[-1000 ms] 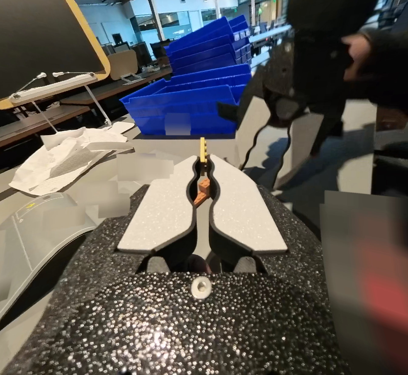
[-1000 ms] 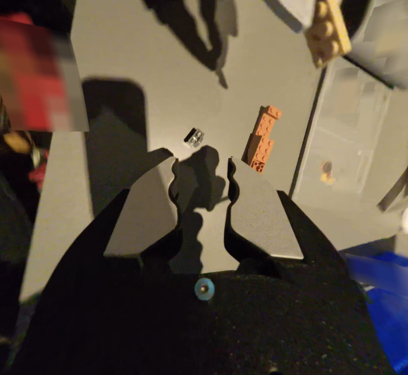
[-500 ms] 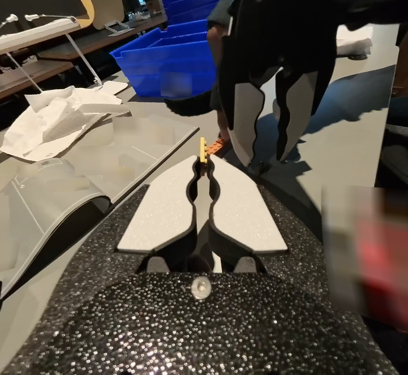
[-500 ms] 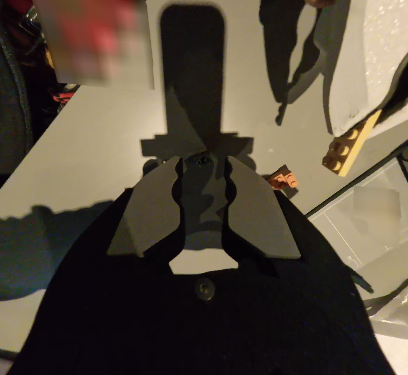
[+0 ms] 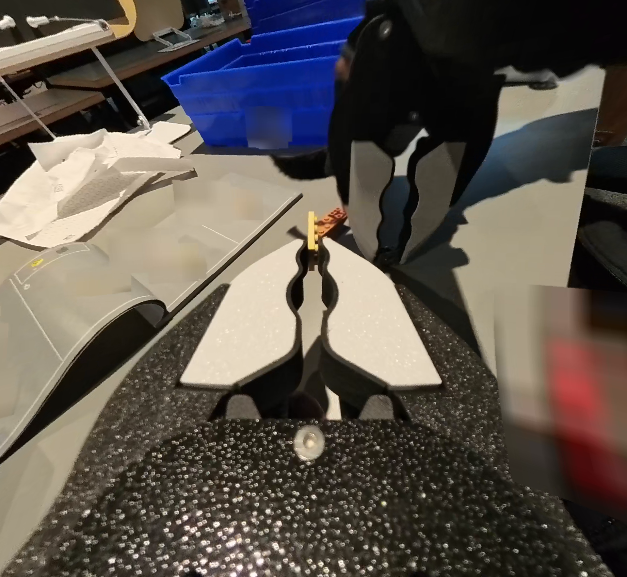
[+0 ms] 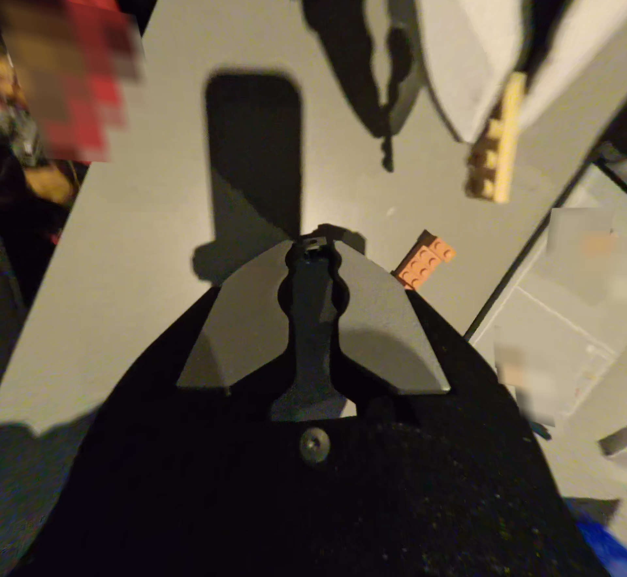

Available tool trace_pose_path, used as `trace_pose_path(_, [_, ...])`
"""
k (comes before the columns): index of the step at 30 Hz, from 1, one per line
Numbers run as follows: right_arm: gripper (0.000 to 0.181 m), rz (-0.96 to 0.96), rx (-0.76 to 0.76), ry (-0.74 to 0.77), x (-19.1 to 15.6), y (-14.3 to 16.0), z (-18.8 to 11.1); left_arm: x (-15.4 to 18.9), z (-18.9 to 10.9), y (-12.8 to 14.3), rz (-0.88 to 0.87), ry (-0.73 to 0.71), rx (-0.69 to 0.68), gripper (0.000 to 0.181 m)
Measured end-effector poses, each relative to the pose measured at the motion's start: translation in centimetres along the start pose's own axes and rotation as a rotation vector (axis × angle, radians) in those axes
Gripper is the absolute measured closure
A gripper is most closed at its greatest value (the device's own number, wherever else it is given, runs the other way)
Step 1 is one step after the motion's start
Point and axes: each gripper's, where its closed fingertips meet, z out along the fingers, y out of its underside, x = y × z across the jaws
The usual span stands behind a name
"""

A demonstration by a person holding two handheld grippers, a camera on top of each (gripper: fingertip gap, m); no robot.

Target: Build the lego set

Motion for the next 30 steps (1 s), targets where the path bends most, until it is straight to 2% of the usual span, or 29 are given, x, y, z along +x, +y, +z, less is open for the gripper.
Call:
trace_pose_path(1, [0.165, 0.067, 0.065, 0.047, 0.3, -0.4, -0.3, 0.0, 0.0, 0.1, -0.011, 0.002, -0.006, 0.177])
trace_pose_path(5, [0.164, 0.435, 0.45, 0.356, 3.6, -2.3, -4.0, -0.1, 0.4, -0.6, -0.14, 0.027, 0.025, 0.177])
trace_pose_path(8, [0.164, 0.669, 0.766, 0.538, 5.0, -2.6, -7.7, 0.3, 0.9, -2.4, -0.379, 0.108, 0.14, 0.177])
trace_pose_path(10, [0.164, 0.723, 0.848, 0.629, 5.0, -2.4, -9.0, 0.5, 1.4, -3.1, -0.564, 0.176, 0.197, 0.177])
trace_pose_path(12, [0.164, 0.755, 0.859, 0.667, 4.8, -2.3, -9.2, 0.3, 1.8, -3.3, -0.693, 0.202, 0.231, 0.177])
trace_pose_path(19, [0.164, 0.81, 0.883, 0.697, 4.9, -2.3, -9.1, -0.1, 2.5, -3.8, -0.869, 0.206, 0.298, 0.177])
trace_pose_path(30, [0.164, 0.813, 0.857, 0.774, 5.3, -2.3, -8.8, 0.2, 2.5, -4.1, -0.774, 0.115, 0.307, 0.177])
